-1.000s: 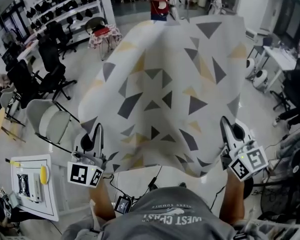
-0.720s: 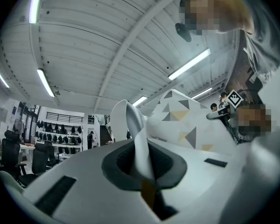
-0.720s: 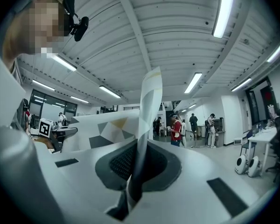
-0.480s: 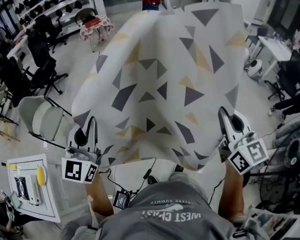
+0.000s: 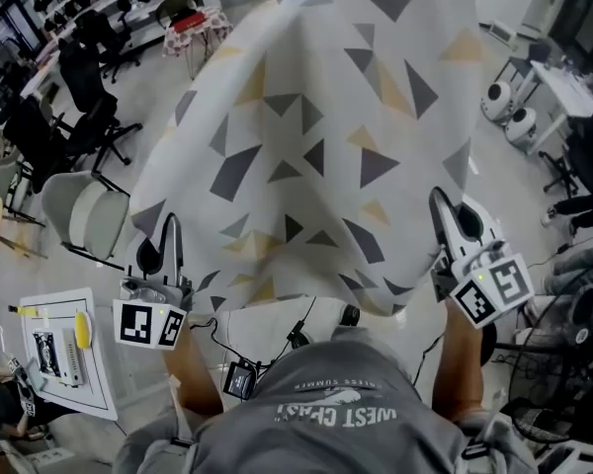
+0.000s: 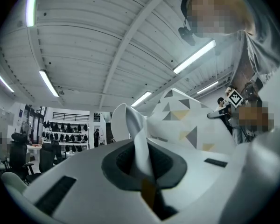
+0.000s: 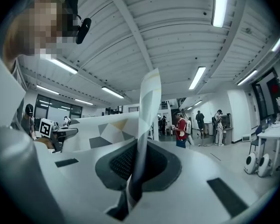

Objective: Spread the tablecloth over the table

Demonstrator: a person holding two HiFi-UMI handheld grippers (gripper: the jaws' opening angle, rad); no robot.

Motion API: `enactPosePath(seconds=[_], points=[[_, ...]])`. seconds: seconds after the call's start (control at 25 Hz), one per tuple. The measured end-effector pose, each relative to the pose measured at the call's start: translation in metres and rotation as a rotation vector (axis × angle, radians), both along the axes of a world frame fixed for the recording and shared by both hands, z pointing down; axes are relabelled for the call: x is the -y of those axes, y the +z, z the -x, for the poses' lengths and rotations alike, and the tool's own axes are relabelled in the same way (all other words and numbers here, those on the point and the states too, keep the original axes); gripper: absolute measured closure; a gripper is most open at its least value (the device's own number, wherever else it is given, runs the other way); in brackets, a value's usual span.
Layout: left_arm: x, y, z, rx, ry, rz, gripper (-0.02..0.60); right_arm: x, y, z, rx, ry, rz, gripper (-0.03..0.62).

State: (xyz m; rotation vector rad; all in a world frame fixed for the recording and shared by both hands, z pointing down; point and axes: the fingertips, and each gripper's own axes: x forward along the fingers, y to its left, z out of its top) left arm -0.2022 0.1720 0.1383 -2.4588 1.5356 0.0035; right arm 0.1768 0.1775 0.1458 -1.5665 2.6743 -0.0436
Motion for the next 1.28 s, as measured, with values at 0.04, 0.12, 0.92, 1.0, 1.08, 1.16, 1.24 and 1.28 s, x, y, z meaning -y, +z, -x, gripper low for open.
enactPosePath(seconds=[0.04, 0.12, 0.92, 1.0, 1.08, 1.16, 1.24, 1.28], points=[[0.002, 0.001, -0.002, 0.003, -0.01, 0.001, 0.581, 0.006, 0.003, -0.002, 0.004, -0.01, 0.001, 0.58], [0.008, 0.005, -0.005, 0.008, -0.025, 0.003, 0.581, 0.019, 0.008, -0.004, 0.014, -0.028, 0.0, 0.58], [0.006, 0.024, -0.018, 0.06, -0.18, -0.019, 0.581, 0.071, 0.046, -0.013, 0.084, -0.187, -0.022, 0.58], [0.005, 0.02, -0.017, 0.058, -0.18, -0.017, 0.581, 0.07, 0.042, -0.011, 0.085, -0.188, -0.022, 0.58], [0.004, 0.018, -0.018, 0.059, -0.176, -0.012, 0.581, 0.066, 0.038, -0.012, 0.085, -0.185, -0.019, 0.58], [0.008, 0.016, -0.018, 0.063, -0.171, -0.009, 0.581, 0.065, 0.036, -0.013, 0.082, -0.18, -0.015, 0.58], [0.022, 0.018, -0.017, 0.067, -0.162, -0.009, 0.581, 0.071, 0.037, -0.013, 0.079, -0.169, -0.013, 0.58], [0.03, 0.02, -0.017, 0.068, -0.154, -0.009, 0.581, 0.075, 0.038, -0.013, 0.077, -0.162, -0.012, 0.58]])
